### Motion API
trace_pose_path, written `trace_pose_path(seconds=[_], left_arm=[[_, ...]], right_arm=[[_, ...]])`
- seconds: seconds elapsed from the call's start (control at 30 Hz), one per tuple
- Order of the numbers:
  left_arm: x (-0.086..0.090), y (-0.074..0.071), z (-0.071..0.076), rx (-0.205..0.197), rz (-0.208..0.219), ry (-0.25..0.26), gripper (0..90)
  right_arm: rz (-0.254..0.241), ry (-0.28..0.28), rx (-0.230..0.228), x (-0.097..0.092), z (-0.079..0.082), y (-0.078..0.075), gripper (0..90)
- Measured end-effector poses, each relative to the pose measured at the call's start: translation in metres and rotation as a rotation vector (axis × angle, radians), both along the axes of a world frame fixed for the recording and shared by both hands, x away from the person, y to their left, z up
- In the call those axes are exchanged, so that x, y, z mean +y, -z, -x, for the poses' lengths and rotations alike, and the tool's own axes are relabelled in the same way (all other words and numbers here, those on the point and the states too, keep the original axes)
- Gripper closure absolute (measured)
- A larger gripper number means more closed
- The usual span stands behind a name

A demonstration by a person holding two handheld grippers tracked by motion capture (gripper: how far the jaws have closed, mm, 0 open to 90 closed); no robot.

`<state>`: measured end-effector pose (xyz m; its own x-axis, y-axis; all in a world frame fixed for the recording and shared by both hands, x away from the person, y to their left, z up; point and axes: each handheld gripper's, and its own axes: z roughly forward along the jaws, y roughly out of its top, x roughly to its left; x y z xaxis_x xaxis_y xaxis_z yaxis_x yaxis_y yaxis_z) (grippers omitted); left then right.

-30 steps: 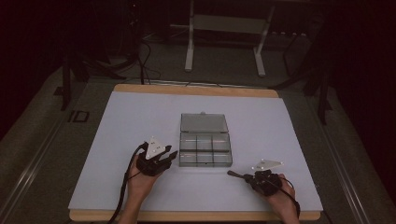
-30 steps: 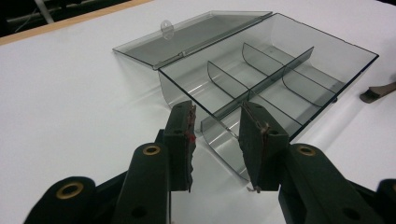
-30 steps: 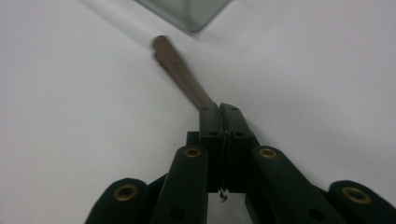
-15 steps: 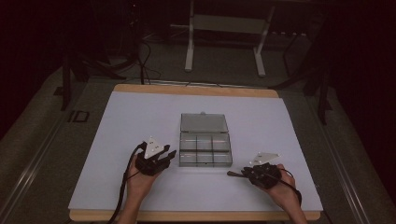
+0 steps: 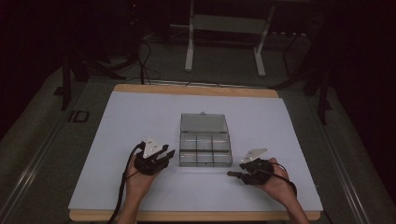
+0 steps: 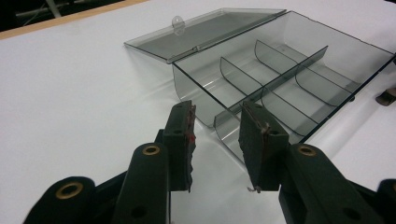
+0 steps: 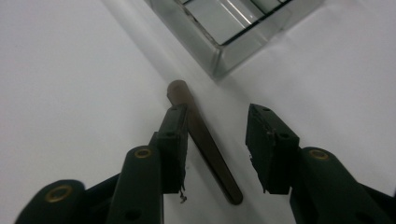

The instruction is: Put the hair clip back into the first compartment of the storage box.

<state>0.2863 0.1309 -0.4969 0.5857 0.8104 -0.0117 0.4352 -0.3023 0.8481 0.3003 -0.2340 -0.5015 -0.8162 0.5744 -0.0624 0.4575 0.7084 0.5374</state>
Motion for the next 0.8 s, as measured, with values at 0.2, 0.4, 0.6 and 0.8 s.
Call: trace_pose_path(seconds=[0.2, 0.4, 0.6, 0.8], left_arm=[[0.001, 0.000, 0.000, -0.002, 0.002, -0.002, 65.3], [0.001, 0.000, 0.000, -0.002, -0.001, -0.002, 65.3], [0.002, 0.000, 0.000, -0.002, 0.002, -0.006, 65.3], [0.002, 0.000, 0.000, 0.000, 0.001, -0.004, 65.3]], right_arm=[[0.019, -0.041, 0.019, 0.010, -0.002, 0.003, 58.2], [0.028, -0.071, 0.035, 0.020, -0.004, 0.005, 65.0], [0.049, -0.062, 0.042, 0.022, -0.007, 0.007, 76.2], [0.069, -0.030, 0.049, 0.017, -0.010, 0.005, 76.9]])
